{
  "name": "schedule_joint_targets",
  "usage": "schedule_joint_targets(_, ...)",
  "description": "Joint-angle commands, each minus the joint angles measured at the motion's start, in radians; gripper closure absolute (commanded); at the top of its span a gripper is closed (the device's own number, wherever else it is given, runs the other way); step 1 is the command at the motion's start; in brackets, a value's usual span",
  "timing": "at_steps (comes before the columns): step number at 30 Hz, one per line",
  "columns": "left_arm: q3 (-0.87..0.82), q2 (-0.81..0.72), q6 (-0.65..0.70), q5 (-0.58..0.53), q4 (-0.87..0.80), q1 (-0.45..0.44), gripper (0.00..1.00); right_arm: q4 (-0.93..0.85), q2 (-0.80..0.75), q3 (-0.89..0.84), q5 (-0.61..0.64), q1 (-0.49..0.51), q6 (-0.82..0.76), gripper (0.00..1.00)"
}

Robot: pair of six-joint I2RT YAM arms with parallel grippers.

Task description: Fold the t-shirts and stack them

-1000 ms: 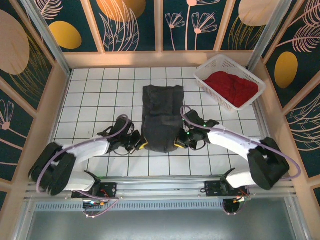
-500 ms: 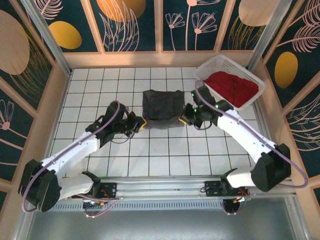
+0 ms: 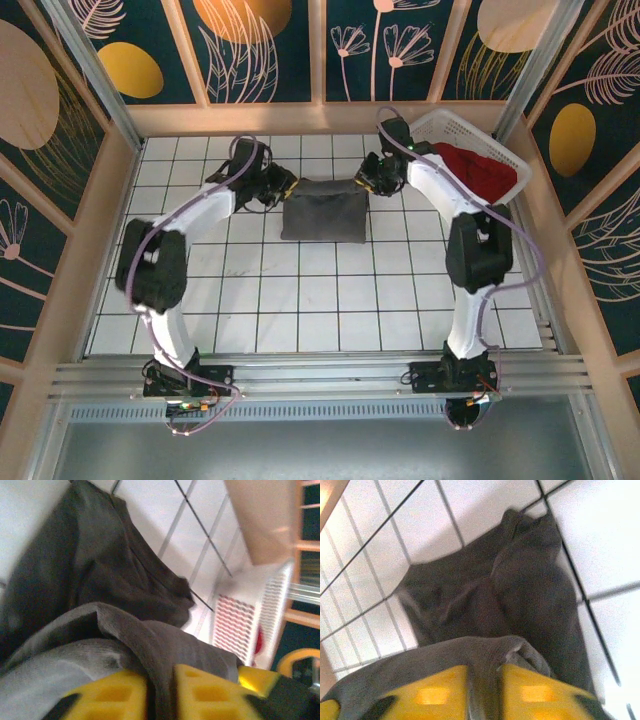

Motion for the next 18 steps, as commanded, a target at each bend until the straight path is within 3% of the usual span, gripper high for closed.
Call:
schedule_joint_targets(1,0.156,0.122,0.098,-0.007,-0.084,0.024,0.57,0.030,0.089,0.146,0.001,-0.028,-0.122,0.46)
schedule_joint_targets(3,0.230,0.145,0.136,-0.044,-0.145,0.023,0.42,-0.029,0.124,0.260,0.010,-0.029,-0.180,0.35)
schedule_joint_targets(5,0.223,0.121,0.144,-0.047,-0.155,0.024,0.33,-0.132,0.143,0.347,0.055,-0.032,-0.197,0.33)
schedule_joint_targets(7,0.173,0.072,0.152,-0.044,-0.150,0.024,0.29,-0.161,0.105,0.333,0.081,-0.029,-0.199,0.33)
schedule_joint_targets(13,-0.187,-0.197,0.049,-0.015,-0.041,-0.005,0.38,0.106,-0.262,-0.187,0.067,0.000,-0.118,0.35)
schedule_joint_targets(18,-0.429,-0.336,-0.166,-0.006,0.138,-0.137,0.41,0.312,-0.586,-0.672,0.014,0.013,0.044,0.41)
